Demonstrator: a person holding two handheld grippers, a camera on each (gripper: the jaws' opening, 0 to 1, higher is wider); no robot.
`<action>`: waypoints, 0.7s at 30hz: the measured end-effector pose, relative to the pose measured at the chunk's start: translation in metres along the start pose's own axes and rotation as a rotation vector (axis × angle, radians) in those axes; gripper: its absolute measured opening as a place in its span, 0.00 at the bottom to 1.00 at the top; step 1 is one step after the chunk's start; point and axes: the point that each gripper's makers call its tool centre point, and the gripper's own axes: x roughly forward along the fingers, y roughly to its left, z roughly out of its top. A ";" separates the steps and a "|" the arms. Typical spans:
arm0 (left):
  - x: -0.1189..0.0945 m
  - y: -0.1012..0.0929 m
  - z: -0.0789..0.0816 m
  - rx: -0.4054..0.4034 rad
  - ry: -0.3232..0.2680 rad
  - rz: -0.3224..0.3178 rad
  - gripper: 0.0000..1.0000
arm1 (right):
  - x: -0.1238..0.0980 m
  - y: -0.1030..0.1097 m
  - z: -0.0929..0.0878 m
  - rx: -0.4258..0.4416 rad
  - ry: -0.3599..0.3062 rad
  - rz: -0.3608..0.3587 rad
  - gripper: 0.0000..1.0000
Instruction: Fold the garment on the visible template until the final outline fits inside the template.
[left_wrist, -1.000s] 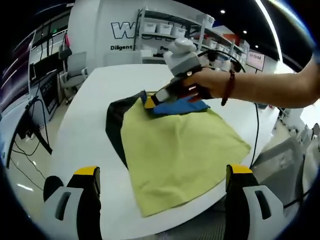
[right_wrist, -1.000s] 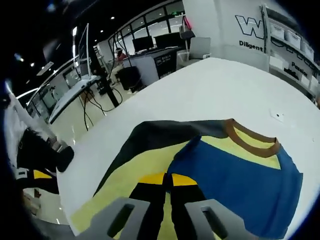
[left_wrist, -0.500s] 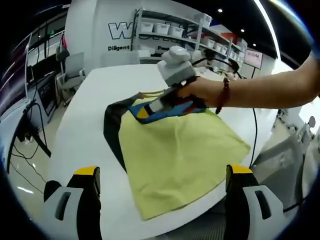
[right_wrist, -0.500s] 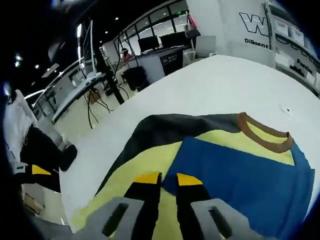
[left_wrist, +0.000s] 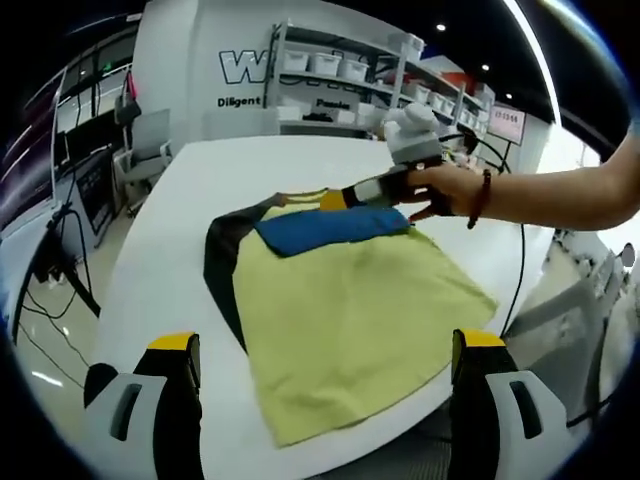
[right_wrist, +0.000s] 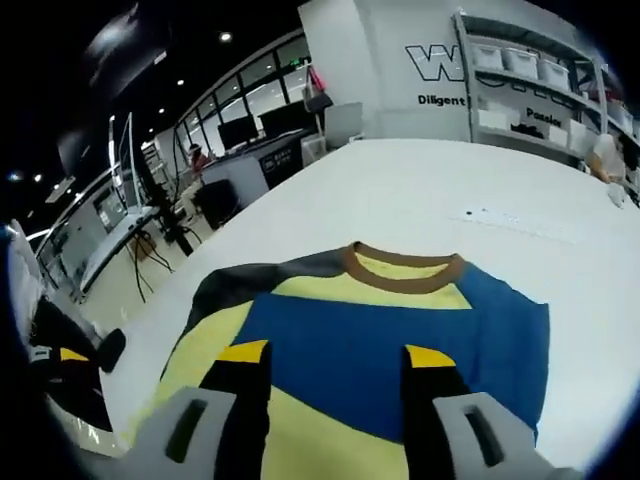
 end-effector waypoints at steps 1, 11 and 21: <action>0.001 -0.001 -0.001 0.005 0.004 -0.002 0.99 | -0.003 -0.006 -0.002 -0.002 0.003 -0.008 0.49; 0.005 -0.004 0.004 0.019 0.004 -0.003 0.99 | -0.027 -0.065 -0.021 -0.022 0.049 -0.102 0.45; 0.005 -0.006 0.003 0.015 -0.001 -0.014 0.99 | -0.046 -0.110 -0.055 0.035 0.098 -0.203 0.40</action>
